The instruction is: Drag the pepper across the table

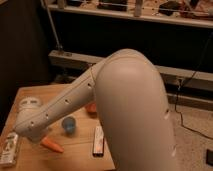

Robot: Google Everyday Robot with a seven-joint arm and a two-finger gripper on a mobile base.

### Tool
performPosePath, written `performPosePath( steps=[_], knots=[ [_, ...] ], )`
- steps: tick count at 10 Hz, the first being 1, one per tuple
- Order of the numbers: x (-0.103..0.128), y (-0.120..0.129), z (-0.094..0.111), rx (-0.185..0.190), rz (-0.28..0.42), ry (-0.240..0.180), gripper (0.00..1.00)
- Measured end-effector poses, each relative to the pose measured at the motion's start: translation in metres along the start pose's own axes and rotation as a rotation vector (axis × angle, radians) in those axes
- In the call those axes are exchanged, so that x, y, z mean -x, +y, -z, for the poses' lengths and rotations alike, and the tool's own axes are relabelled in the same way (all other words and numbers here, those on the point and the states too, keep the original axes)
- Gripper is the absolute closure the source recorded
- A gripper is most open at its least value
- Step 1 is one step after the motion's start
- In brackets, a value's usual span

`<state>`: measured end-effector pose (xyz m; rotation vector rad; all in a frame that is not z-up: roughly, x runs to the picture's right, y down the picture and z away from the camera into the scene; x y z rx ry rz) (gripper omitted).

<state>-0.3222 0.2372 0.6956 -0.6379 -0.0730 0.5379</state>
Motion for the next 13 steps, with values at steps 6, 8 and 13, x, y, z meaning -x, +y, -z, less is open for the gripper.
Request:
performPosePath(
  steps=[6, 8, 13],
  knots=[
    [0.004, -0.005, -0.033, -0.033, 0.034, 0.004, 0.35],
    [0.000, -0.007, -0.044, -0.043, 0.032, 0.020, 0.35],
    [0.004, -0.009, -0.069, -0.029, 0.002, 0.025, 0.35]
  ],
)
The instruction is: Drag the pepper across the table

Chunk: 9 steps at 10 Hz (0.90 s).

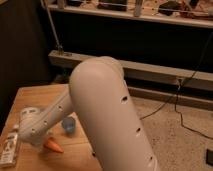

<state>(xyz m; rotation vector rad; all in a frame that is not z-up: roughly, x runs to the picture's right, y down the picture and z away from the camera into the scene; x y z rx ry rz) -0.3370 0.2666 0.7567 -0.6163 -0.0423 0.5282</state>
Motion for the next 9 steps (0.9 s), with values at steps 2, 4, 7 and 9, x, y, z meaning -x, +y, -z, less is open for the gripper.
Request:
performPosePath(
  steps=[2, 4, 7, 9],
  knots=[
    [0.006, -0.005, -0.004, -0.007, -0.005, -0.004, 0.35],
    [0.009, -0.004, -0.009, -0.003, -0.001, 0.000, 0.35],
    [0.015, 0.006, -0.015, 0.030, 0.008, 0.008, 0.35],
    [0.016, 0.008, -0.017, 0.041, 0.009, 0.009, 0.35]
  ],
)
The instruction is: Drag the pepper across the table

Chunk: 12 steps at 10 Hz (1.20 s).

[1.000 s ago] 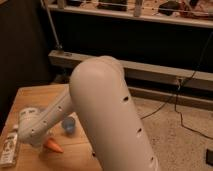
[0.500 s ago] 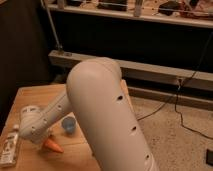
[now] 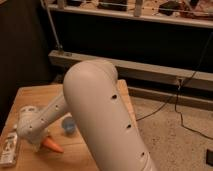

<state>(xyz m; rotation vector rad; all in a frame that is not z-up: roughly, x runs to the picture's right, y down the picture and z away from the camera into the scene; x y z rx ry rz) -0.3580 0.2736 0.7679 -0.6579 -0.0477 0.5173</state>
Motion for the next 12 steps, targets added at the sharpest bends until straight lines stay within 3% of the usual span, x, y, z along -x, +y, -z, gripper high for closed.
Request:
performPosePath(
  steps=[3, 7, 12],
  knots=[
    [-0.002, 0.000, -0.002, 0.006, -0.004, 0.009, 0.36],
    [-0.009, -0.001, -0.003, 0.003, -0.014, 0.029, 0.62],
    [-0.013, -0.004, 0.002, -0.005, -0.026, 0.041, 0.62]
  ],
)
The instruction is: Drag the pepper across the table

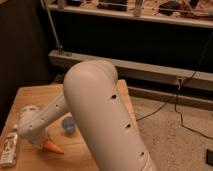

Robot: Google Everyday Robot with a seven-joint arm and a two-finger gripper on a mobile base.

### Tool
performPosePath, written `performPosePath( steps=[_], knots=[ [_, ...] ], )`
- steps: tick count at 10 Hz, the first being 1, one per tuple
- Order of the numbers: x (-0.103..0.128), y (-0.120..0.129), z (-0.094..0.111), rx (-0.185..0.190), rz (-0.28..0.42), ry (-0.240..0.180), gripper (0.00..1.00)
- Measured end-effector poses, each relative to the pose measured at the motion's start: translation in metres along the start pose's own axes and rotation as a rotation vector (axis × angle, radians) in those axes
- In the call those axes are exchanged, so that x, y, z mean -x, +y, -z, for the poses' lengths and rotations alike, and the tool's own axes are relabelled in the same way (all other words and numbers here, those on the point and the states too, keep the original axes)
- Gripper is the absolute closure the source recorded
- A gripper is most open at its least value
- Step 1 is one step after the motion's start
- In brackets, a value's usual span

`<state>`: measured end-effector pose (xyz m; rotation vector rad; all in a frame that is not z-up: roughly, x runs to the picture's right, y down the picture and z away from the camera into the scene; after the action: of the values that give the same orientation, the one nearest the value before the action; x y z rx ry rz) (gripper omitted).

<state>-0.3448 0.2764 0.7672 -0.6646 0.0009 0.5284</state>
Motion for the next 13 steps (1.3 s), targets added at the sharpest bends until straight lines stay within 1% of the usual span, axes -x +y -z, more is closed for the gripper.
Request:
performPosePath(
  steps=[3, 7, 13],
  knots=[
    [-0.010, 0.003, 0.001, 0.004, -0.008, 0.020, 0.62],
    [-0.024, 0.010, -0.003, 0.016, -0.017, 0.050, 0.62],
    [-0.041, 0.017, -0.006, 0.033, -0.028, 0.076, 0.62]
  ],
)
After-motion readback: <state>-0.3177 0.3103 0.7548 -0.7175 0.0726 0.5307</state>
